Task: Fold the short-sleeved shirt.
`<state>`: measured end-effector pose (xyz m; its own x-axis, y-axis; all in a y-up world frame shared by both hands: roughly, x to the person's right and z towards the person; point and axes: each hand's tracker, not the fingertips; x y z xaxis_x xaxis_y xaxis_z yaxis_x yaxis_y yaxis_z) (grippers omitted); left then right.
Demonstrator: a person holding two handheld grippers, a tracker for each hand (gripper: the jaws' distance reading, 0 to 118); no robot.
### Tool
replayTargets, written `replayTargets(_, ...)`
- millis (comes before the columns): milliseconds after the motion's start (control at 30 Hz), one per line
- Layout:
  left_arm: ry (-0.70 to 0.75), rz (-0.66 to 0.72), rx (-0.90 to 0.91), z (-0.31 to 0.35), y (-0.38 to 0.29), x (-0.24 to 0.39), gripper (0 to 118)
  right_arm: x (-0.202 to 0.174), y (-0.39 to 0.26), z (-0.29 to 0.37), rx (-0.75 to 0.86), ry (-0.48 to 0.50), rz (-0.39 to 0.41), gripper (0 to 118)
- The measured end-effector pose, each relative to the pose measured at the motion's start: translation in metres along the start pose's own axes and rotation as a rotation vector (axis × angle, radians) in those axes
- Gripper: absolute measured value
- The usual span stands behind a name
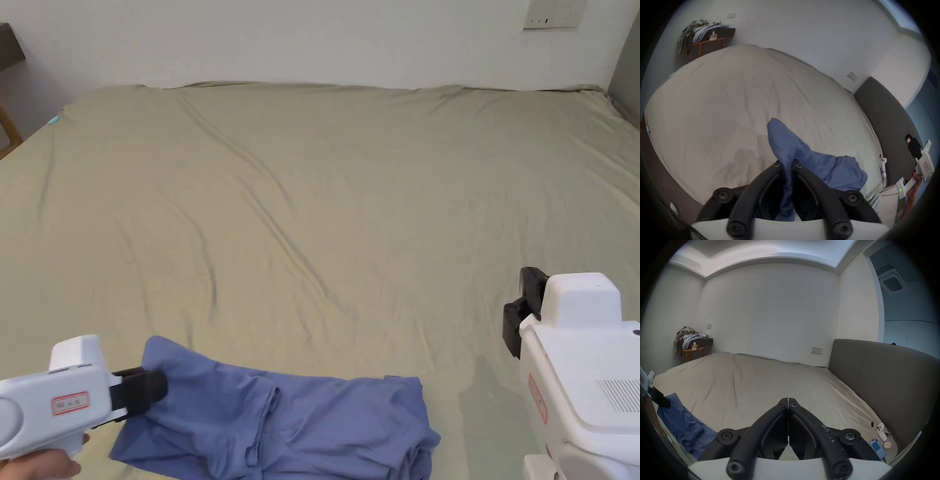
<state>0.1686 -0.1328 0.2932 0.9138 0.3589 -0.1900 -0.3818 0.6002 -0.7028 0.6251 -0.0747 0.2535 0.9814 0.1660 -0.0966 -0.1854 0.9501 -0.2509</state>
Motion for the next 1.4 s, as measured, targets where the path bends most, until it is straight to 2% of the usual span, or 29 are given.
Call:
replayTargets(167, -0.096, -0.166, -0.042, -0.013, 0.001, 0.095, 7, 0.007, 0.000, 0.005, 0.008, 0.002, -0.007, 2)
replayTargets(400, -0.190, -0.383, -0.183, -0.080, -0.032, 0.195, 7, 0.023, -0.004, 0.010, 0.009, -0.025, -0.023, 2)
replayTargets(533, -0.158, -0.486, -0.277, -0.121, -0.065, 0.234, 8, 0.034, -0.008, 0.013, 0.001, -0.049, -0.031, 2)
replayTargets(667, -0.133, -0.496, -0.341, -0.147, -0.090, 0.249, 13, 0.042, -0.012, 0.015, -0.008, -0.069, -0.035, 2)
replayTargets(700, -0.152, -0.484, -0.344, -0.148, -0.092, 0.249, 27, 0.043, -0.012, 0.016, -0.010, -0.074, -0.036, 2)
replayTargets(733, -0.212, -0.455, -0.351, -0.147, -0.094, 0.249, 47, 0.044, -0.013, 0.016, -0.013, -0.078, -0.038, 2)
replayTargets(800, -0.276, -0.419, -0.322, -0.142, -0.095, 0.249, 102, 0.046, -0.013, 0.016, -0.015, -0.081, -0.042, 2)
replayTargets(833, -0.273, -0.416, -0.285, -0.136, -0.094, 0.249, 114, 0.046, -0.013, 0.017, -0.016, -0.082, -0.044, 2)
replayTargets(867, -0.275, -0.420, -0.237, -0.127, -0.092, 0.248, 117, 0.046, -0.013, 0.017, -0.015, -0.082, -0.045, 2)
replayTargets(1067, -0.186, -0.474, 0.096, -0.077, -0.073, 0.234, 114, 0.045, -0.011, 0.019, -0.005, -0.077, -0.048, 2)
replayTargets(1133, -0.133, -0.463, 0.212, -0.061, -0.068, 0.224, 104, 0.044, -0.009, 0.020, 0.001, -0.073, -0.047, 2)
replayTargets(1167, -0.115, -0.452, 0.243, -0.057, -0.067, 0.220, 94, 0.043, -0.008, 0.020, 0.002, -0.073, -0.045, 2)
replayTargets(1200, -0.105, -0.431, 0.272, -0.053, -0.066, 0.213, 74, 0.043, -0.008, 0.020, 0.005, -0.072, -0.044, 2)
replayTargets(1233, -0.090, -0.418, 0.295, -0.052, -0.065, 0.207, 48, 0.043, -0.007, 0.021, 0.007, -0.071, -0.043, 2)
replayTargets(1267, -0.080, -0.408, 0.309, -0.054, -0.065, 0.202, 16, 0.042, -0.007, 0.021, 0.008, -0.071, -0.043, 2)
replayTargets(1300, -0.066, -0.403, 0.277, -0.058, -0.065, 0.197, 1, 0.042, -0.007, 0.021, 0.009, -0.069, -0.044, 2)
replayTargets(1400, -0.093, -0.370, 0.188, -0.075, -0.072, 0.183, 0, 0.042, -0.007, 0.021, 0.007, -0.065, -0.041, 2)
